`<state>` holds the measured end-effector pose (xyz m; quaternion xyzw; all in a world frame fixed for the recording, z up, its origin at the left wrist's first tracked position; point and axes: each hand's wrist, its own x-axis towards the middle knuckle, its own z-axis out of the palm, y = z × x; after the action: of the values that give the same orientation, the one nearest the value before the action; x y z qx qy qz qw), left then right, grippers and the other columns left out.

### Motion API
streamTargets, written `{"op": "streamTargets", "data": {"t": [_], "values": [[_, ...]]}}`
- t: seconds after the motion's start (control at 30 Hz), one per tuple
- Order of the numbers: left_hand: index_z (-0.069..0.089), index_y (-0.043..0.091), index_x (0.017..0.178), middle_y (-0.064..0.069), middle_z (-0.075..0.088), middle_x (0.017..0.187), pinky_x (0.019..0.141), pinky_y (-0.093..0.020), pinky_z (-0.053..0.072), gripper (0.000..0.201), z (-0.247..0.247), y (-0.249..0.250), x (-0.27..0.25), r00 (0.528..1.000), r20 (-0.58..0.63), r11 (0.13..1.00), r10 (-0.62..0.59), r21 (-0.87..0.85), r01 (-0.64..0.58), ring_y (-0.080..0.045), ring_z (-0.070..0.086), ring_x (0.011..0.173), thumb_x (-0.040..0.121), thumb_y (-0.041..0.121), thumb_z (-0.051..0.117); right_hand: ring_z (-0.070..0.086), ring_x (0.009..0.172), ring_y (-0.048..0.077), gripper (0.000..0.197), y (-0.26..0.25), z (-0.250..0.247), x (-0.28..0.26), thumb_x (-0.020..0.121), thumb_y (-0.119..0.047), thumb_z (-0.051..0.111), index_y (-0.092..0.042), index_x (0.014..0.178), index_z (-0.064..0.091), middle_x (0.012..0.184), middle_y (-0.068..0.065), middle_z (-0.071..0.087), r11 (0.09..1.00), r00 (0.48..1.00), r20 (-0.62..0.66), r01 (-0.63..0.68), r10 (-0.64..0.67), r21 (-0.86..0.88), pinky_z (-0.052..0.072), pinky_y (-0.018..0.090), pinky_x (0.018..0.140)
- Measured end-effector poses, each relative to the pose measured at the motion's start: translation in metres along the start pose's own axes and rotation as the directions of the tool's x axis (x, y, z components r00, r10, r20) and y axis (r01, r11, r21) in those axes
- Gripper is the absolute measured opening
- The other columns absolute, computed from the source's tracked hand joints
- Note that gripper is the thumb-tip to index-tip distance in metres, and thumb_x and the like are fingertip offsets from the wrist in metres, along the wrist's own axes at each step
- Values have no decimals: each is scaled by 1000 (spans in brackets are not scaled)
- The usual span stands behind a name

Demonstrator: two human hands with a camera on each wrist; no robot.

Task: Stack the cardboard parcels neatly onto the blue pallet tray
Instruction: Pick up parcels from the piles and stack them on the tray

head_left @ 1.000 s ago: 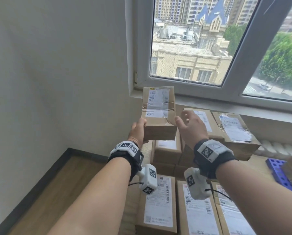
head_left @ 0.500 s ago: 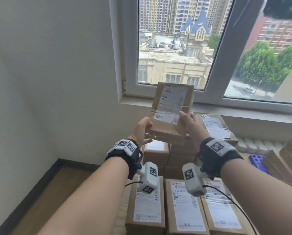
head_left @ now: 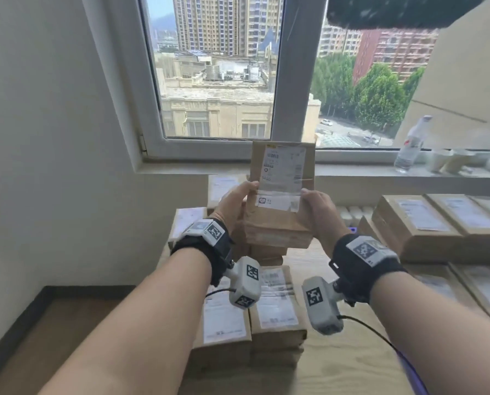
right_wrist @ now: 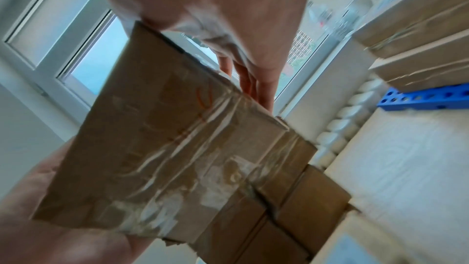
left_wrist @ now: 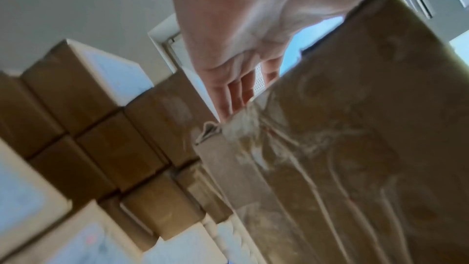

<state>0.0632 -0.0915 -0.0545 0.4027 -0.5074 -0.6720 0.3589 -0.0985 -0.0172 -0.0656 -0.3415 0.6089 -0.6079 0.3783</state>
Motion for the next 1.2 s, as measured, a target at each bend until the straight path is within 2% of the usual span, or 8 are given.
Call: {"op": "streamTargets", "data": {"t": [0.2,0.37,0.7,0.83,0.93,1.0,1.13,1.2], "values": [[59,14,104,-6,61,84,57,-25,47,23,108,-37,-17,997,67,997,-47,58,43,-19,55,68,94,34,54,60,79,12,31,9,-118,-27,97,-32,51,-11,119,54,99,3,63,999,997,-82,-6,3,-43,48,20,56],[57,18,92,-4,57,78,42,-15,41,18,192,-61,-29,995,67,990,-77,123,68,-15,51,62,96,35,51,61,76,13,35,19,-203,-39,96,-29,53,-6,122,54,99,6,64,999,992,-121,-35,31,-25,48,17,49],[59,15,103,-5,62,94,66,-30,53,21,315,-114,-25,967,176,968,-186,202,150,-18,61,80,97,34,52,64,85,24,45,52,-336,-46,82,-40,61,-8,115,61,107,14,69,982,964,-194,-189,184,-6,48,32,67],[60,11,116,-4,65,99,67,-32,56,44,340,-132,-5,943,190,927,-274,312,207,-18,64,81,94,48,52,65,81,28,34,64,-365,-36,85,-37,59,-8,103,64,100,16,70,965,950,-187,-261,250,-36,51,37,70],[59,15,126,-6,68,114,82,-43,58,84,354,-152,18,942,134,882,-306,413,228,-24,67,98,67,75,53,62,66,23,19,76,-380,-21,95,-25,53,-8,93,63,82,11,68,951,939,-182,-306,293,-47,48,30,58],[56,19,128,-5,69,113,79,-43,59,99,359,-173,35,941,89,860,-326,442,256,-25,69,95,53,83,52,64,68,24,23,83,-385,-12,95,-26,53,-7,92,65,83,12,70,936,928,-181,-343,325,-81,51,31,63],[56,18,128,-4,73,104,56,-29,56,89,369,-178,38,922,86,846,-376,438,304,-21,72,82,62,77,54,67,77,27,30,90,-394,4,93,-38,58,-9,95,68,91,13,73,907,903,-189,-409,386,-101,53,37,79],[57,16,127,-3,74,100,60,-30,58,92,371,-182,40,921,84,837,-380,455,304,-21,73,82,58,76,55,69,83,30,33,94,-397,10,92,-41,59,-9,95,67,92,14,74,884,885,-175,-453,431,-116,54,41,88]]}}
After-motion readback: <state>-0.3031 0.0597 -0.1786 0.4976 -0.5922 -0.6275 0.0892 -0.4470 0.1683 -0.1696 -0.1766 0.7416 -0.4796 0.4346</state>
